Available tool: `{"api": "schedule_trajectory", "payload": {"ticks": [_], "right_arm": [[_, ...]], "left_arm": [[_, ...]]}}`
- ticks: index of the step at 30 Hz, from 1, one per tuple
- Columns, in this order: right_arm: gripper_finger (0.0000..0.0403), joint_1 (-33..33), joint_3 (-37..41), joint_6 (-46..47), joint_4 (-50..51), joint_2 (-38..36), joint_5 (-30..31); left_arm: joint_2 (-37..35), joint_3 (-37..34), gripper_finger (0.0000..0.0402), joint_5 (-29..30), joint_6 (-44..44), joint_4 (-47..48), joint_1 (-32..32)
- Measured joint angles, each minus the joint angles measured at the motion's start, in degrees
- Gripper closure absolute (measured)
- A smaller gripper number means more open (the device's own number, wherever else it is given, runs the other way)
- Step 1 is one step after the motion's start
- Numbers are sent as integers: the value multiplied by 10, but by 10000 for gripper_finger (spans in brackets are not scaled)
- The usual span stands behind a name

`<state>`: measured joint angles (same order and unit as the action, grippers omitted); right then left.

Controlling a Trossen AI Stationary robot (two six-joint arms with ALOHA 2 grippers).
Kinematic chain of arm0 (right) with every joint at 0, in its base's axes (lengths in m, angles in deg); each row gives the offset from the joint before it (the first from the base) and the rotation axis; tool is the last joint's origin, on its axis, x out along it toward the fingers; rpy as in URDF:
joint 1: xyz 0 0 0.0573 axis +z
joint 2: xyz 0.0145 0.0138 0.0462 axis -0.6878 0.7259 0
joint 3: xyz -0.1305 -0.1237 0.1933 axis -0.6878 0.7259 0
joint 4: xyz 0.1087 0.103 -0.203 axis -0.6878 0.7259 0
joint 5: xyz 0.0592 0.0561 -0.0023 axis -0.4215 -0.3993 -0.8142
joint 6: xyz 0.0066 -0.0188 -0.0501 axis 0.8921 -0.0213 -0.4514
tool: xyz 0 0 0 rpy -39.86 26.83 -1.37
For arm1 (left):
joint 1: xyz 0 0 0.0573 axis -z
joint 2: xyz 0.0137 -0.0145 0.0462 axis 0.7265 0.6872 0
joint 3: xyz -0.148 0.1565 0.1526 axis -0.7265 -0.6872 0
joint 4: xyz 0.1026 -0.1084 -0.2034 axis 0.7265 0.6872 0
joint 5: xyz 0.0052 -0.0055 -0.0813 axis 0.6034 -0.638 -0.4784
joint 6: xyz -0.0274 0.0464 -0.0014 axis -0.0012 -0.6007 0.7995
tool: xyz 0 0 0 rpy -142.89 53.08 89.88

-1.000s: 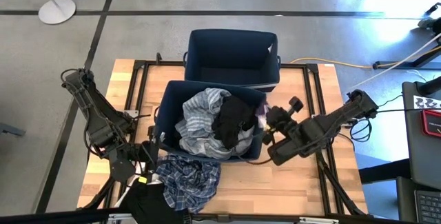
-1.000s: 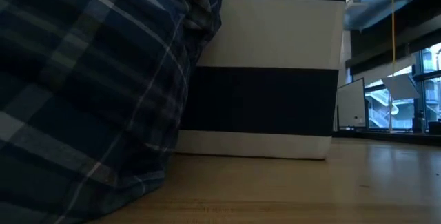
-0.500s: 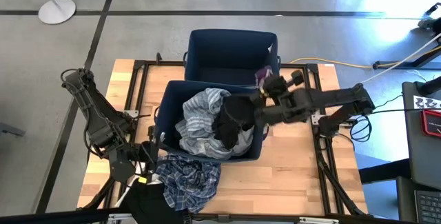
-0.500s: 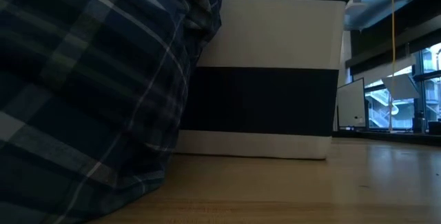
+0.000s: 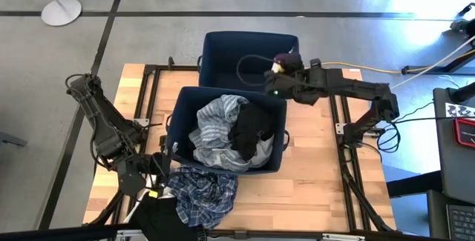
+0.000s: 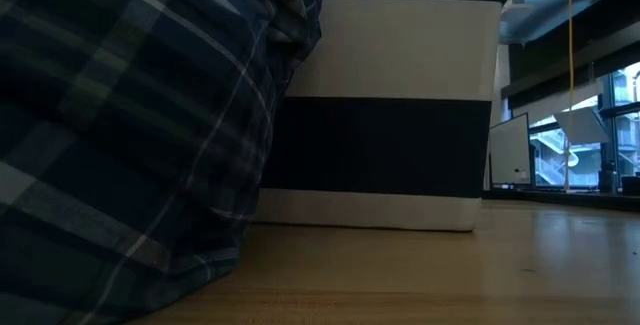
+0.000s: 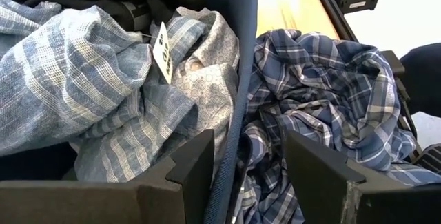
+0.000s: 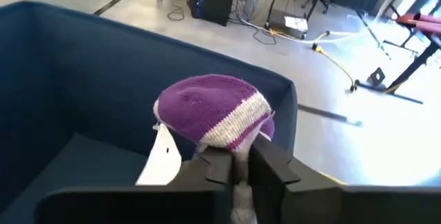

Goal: Sort clothes
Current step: Put the violet socks into the top blue laundry bin, then put the blue polo shirt into the bottom blue laundry bin

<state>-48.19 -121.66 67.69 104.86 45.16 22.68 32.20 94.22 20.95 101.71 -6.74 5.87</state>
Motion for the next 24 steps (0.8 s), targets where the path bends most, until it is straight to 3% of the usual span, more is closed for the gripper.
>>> {"api": "schedule_trajectory", "payload": {"ticks": [12, 18, 24], "right_arm": [[209, -4, -7, -70, -25, 14, -34], [188, 46, -75, -123, -4, 13, -80], [187, 148, -143, -167, -13, 12, -98]], "left_arm": [[0, 0, 236, 0, 2, 0, 0], [0, 0, 236, 0, 7, 0, 0], [-5, 0, 236, 0, 7, 0, 0]]}}
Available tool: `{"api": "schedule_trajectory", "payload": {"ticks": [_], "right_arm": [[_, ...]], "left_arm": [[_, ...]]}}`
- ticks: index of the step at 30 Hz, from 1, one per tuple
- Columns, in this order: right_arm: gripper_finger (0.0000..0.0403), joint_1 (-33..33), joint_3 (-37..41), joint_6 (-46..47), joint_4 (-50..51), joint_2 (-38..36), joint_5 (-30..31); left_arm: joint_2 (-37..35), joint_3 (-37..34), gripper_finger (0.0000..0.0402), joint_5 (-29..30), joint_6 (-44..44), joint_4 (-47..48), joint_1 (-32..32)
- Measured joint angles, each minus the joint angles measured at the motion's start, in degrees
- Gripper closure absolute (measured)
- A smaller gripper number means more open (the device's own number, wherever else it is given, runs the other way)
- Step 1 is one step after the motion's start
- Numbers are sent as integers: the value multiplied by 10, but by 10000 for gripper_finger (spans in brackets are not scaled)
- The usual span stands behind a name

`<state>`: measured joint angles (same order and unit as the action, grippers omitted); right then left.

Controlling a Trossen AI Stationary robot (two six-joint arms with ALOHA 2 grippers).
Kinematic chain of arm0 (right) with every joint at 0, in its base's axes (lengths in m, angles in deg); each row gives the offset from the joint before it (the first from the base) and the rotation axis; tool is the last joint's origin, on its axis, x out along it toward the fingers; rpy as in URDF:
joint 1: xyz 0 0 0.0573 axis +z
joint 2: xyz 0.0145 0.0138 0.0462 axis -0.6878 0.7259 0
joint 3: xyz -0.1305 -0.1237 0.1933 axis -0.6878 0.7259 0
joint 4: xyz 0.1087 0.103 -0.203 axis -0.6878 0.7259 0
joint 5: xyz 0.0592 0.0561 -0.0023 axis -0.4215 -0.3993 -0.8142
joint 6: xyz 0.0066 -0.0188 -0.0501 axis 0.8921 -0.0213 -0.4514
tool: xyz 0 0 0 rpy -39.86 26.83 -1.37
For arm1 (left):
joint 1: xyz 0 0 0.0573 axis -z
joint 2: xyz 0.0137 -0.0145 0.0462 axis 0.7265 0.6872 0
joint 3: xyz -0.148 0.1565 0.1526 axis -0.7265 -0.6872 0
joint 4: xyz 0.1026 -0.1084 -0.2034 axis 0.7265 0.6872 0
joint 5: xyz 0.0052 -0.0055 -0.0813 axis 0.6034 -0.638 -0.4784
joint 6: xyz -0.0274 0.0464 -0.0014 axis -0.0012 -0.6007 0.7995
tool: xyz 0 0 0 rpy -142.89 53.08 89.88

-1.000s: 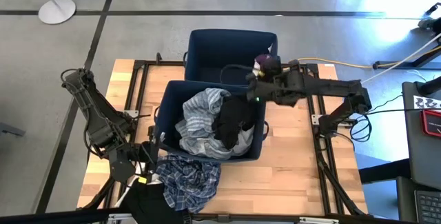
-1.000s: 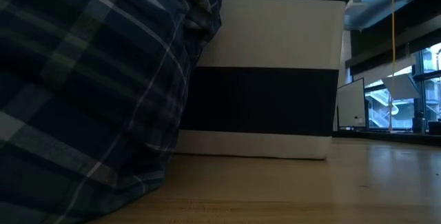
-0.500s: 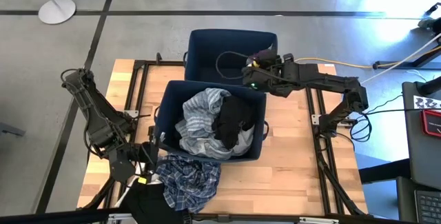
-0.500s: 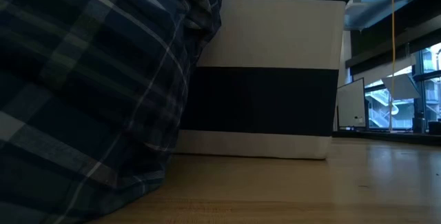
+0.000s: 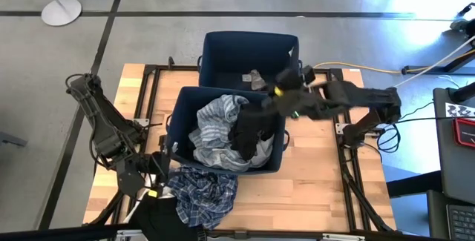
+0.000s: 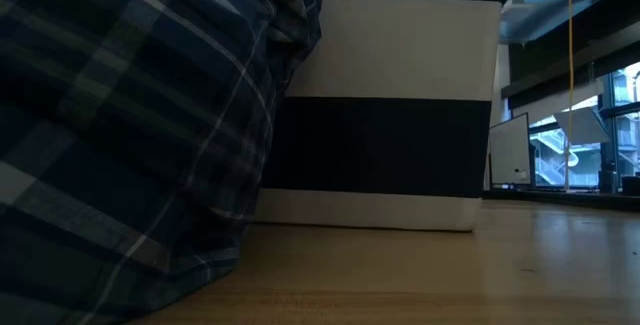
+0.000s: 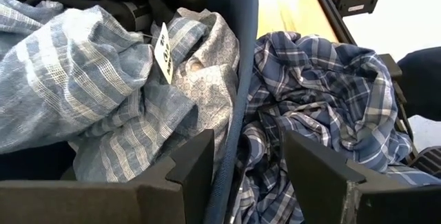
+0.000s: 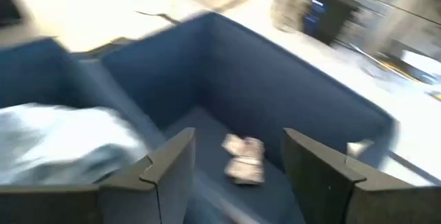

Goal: Sort clothes
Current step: Put the blue polo shirt into the bottom blue laundry bin

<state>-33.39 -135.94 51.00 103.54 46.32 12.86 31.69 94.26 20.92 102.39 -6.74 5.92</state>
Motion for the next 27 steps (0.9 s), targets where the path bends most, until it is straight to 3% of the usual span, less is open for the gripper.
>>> {"api": "schedule_trajectory", "payload": {"ticks": [10, 17, 21, 27], "right_arm": [[187, 185, -6, -12, -28, 23, 0], [187, 285, -6, -11, -70, 87, 19], [187, 330, -6, -11, -123, 127, 22], [187, 379, -6, -11, -175, 189, 41]], "left_arm": [[-56, 0, 236, 0, -5, -13, 0], [-80, 1, 236, -2, -87, -153, 25], [-69, 1, 236, -5, -130, -226, 47], [-10, 1, 236, -8, -116, -235, 86]]}}
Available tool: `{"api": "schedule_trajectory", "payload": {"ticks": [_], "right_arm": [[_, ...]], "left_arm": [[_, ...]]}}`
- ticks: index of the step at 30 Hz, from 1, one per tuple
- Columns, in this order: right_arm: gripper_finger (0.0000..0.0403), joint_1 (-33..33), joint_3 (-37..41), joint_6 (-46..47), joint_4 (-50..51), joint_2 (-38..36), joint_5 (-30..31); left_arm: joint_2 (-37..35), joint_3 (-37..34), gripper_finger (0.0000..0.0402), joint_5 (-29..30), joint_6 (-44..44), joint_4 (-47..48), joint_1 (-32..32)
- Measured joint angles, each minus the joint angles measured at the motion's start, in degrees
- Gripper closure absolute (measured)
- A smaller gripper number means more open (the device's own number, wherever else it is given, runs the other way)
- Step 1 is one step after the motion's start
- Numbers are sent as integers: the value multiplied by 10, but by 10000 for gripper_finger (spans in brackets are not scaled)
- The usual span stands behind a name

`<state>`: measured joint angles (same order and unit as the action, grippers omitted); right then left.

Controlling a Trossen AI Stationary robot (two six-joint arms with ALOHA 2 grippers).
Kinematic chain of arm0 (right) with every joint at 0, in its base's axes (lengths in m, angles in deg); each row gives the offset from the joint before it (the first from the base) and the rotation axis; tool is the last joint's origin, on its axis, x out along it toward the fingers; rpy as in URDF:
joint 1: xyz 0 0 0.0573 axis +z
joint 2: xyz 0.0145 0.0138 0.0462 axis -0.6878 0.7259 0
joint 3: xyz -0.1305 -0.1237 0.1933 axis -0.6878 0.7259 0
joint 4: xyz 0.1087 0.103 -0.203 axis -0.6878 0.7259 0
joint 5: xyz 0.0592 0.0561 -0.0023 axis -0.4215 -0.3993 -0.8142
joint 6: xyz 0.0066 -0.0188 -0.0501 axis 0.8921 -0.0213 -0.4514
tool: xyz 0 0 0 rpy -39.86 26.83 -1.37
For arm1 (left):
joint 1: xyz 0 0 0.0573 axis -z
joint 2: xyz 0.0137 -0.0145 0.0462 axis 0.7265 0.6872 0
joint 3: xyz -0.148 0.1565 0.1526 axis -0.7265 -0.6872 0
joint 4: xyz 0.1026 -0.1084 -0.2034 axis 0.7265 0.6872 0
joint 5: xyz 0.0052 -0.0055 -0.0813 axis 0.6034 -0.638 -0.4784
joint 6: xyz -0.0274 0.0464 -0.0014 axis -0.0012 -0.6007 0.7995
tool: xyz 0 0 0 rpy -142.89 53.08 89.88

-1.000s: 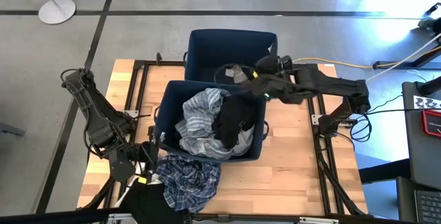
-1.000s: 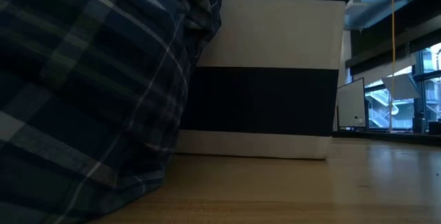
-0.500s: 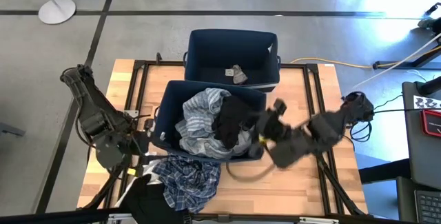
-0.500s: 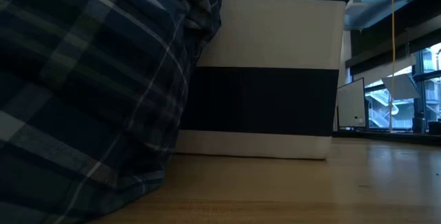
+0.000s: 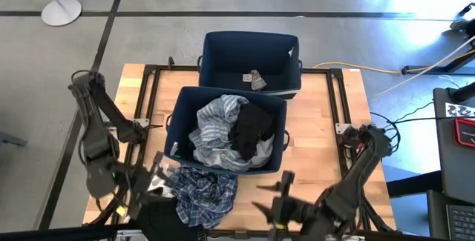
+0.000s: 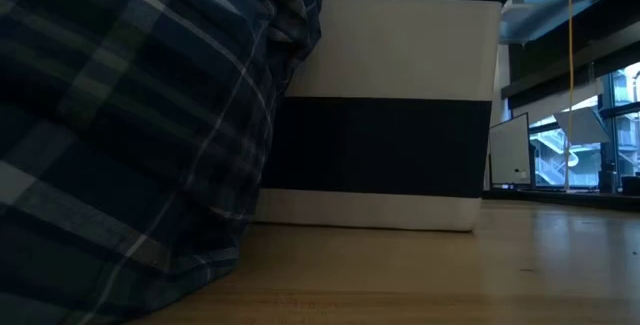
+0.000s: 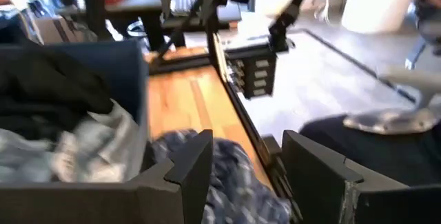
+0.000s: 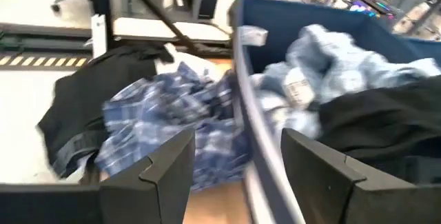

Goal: Sort clothes
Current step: Put the blue polo shirt into the bottom blue laundry bin

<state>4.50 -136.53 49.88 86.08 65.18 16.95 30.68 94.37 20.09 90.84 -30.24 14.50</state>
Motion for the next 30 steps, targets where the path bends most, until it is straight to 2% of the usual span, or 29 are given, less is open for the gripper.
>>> {"api": "schedule_trajectory", "payload": {"ticks": [12, 20, 25, 30], "right_arm": [[187, 22, 0, 0, -81, 106, 1], [187, 1, 0, -2, -118, 165, -5], [187, -31, 0, 0, -130, 182, -56], [187, -64, 0, -7, -166, 189, -159]], "left_arm": [[151, 0, 236, 5, 132, 26, 24], [217, -1, 236, 7, 158, 27, 15], [260, -1, 236, 11, 165, 27, -4], [298, -1, 236, 11, 175, 28, -28]]}}
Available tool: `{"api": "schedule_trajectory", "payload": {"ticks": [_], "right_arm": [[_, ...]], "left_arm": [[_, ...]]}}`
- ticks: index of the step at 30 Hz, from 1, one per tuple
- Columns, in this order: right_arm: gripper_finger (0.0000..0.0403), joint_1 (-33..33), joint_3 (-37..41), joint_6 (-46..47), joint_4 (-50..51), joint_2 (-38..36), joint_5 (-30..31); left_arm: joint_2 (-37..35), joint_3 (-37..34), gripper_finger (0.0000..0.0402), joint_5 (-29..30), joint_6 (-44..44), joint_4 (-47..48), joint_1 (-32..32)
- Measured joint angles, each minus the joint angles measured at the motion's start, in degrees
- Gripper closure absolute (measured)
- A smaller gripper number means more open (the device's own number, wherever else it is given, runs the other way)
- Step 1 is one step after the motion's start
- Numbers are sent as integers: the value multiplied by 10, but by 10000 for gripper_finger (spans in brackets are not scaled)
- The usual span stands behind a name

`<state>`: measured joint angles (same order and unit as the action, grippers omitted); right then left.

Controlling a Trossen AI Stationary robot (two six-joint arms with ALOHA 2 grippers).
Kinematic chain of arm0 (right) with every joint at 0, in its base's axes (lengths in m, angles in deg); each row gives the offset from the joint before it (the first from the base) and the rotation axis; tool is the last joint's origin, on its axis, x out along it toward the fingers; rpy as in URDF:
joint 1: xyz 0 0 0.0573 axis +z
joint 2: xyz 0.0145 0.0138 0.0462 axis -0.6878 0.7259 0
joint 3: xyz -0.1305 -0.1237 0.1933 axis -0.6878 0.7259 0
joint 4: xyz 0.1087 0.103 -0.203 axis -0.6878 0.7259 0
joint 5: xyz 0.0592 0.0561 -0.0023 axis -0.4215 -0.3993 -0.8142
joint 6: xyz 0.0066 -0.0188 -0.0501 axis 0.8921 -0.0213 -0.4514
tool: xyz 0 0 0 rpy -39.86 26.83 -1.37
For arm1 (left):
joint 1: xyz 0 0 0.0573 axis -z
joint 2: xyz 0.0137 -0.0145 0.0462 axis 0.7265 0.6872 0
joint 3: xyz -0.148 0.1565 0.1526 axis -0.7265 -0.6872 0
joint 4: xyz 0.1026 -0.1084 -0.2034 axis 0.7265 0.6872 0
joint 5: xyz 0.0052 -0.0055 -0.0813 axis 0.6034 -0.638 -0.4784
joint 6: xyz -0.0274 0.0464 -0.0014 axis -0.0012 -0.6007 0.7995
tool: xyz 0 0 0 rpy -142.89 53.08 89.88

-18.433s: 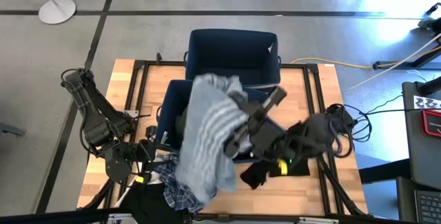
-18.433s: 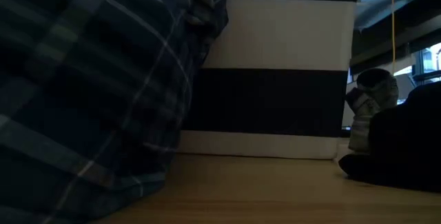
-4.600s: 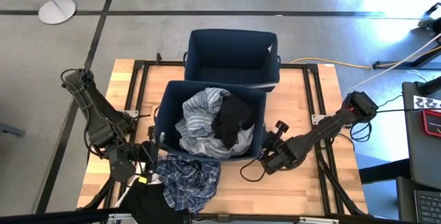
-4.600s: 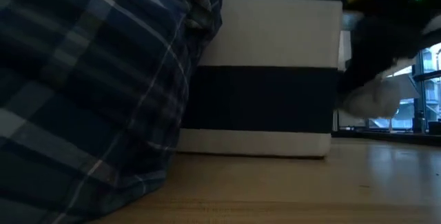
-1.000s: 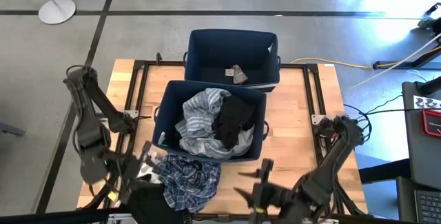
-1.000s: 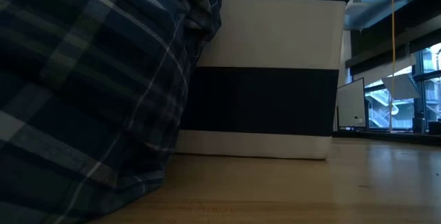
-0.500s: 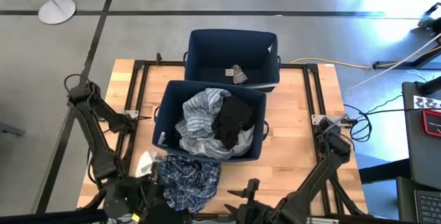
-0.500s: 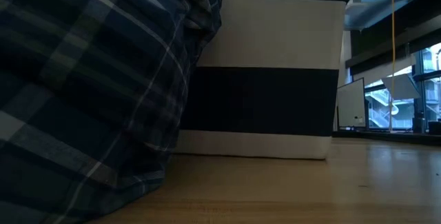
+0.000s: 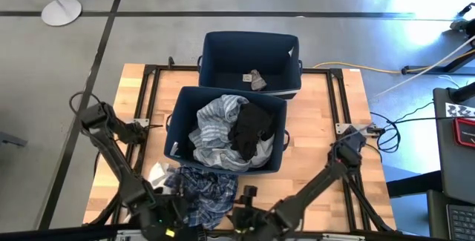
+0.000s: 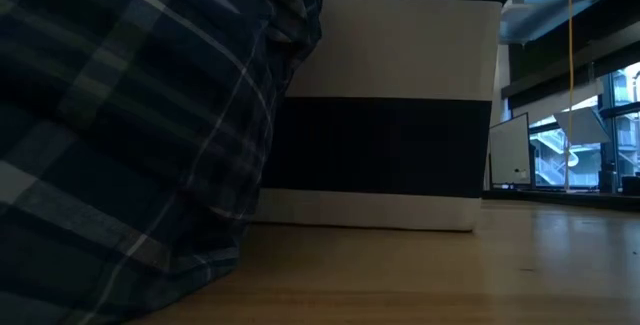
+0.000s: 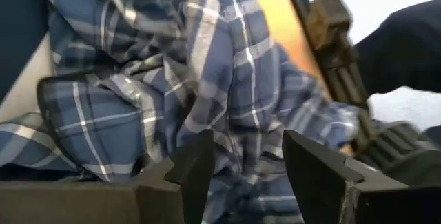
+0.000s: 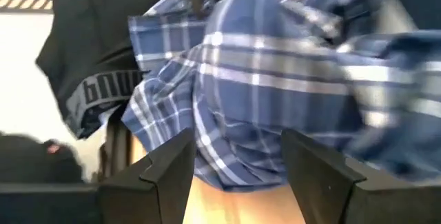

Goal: Sort clothes
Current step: Put the blue polo shirt into the bottom blue laundry bin

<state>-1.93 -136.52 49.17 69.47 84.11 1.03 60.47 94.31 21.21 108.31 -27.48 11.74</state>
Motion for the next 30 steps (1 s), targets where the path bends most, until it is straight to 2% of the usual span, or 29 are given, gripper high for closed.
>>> {"api": "schedule_trajectory", "payload": {"ticks": [3, 10, 19, 26, 30], "right_arm": [[187, -13, 0, -41, -37, 13, -37], [187, -26, 1, -154, -94, 49, -17], [187, -49, 1, -174, -91, 93, -22], [189, -77, 0, -153, -111, 115, -52], [229, -81, 0, -142, -107, 117, -37]], "left_arm": [[18, 0, 236, -11, 6, 0, -12], [46, 0, 236, -38, 11, -3, -32], [49, 0, 236, -39, 7, -7, -37], [49, 0, 236, -39, 7, -7, -38], [49, 0, 236, -39, 4, -16, -39]]}}
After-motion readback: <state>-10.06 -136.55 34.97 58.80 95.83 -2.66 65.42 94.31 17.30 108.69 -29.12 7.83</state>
